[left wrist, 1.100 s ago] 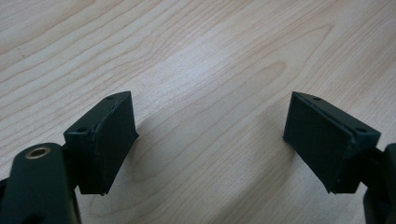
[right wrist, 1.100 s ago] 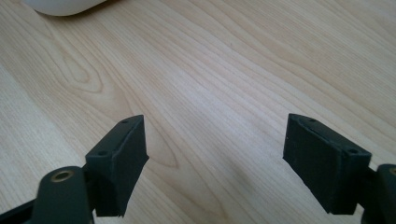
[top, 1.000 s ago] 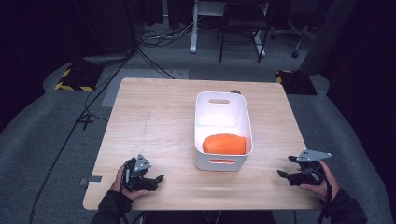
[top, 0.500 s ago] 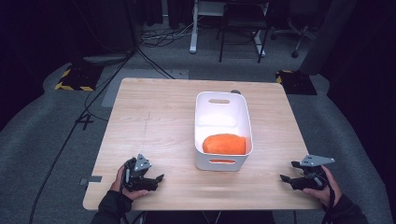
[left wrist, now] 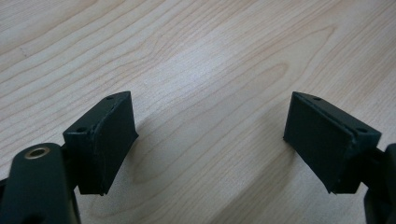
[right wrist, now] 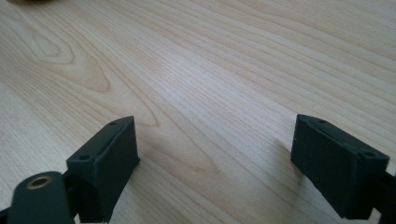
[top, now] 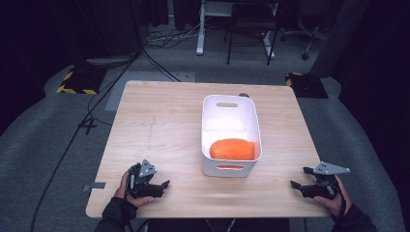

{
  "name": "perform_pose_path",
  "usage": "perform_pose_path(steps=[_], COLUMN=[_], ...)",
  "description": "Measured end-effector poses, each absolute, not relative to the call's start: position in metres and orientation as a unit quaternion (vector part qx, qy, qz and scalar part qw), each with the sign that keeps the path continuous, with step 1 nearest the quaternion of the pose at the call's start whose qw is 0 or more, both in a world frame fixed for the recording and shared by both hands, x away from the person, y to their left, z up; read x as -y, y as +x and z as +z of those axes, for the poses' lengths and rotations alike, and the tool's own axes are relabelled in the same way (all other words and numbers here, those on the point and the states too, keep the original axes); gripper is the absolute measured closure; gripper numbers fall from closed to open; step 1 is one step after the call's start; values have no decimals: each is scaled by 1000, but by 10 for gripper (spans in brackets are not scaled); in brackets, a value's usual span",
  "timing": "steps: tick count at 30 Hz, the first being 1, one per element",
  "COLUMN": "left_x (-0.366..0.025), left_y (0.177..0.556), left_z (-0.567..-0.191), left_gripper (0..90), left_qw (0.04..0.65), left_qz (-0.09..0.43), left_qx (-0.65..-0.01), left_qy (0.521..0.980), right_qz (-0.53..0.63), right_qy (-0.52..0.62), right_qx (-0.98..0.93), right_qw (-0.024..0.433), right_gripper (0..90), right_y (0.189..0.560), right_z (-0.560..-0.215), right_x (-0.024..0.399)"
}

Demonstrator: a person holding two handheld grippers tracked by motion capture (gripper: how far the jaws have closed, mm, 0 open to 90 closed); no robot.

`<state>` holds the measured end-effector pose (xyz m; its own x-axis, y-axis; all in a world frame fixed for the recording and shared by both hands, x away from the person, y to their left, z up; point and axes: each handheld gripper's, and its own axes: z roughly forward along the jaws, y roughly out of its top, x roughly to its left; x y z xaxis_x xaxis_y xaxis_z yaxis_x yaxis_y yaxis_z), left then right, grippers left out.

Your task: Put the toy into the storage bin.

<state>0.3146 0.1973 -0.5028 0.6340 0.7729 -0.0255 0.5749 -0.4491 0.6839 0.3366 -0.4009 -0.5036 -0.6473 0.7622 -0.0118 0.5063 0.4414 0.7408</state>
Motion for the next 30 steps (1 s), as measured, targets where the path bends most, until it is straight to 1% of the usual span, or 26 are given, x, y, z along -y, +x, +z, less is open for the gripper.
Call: perform_pose_path(steps=[30], left_x=[-197], left_y=[315], left_z=[-503], left_gripper=[166], left_qw=[337], left_qz=[149], left_qx=[-402], left_qy=[839], right_qz=[368], right_qy=[388], right_qx=[-827], right_qw=[174], right_gripper=[156], right_y=[337], right_z=[-504], right_x=[403])
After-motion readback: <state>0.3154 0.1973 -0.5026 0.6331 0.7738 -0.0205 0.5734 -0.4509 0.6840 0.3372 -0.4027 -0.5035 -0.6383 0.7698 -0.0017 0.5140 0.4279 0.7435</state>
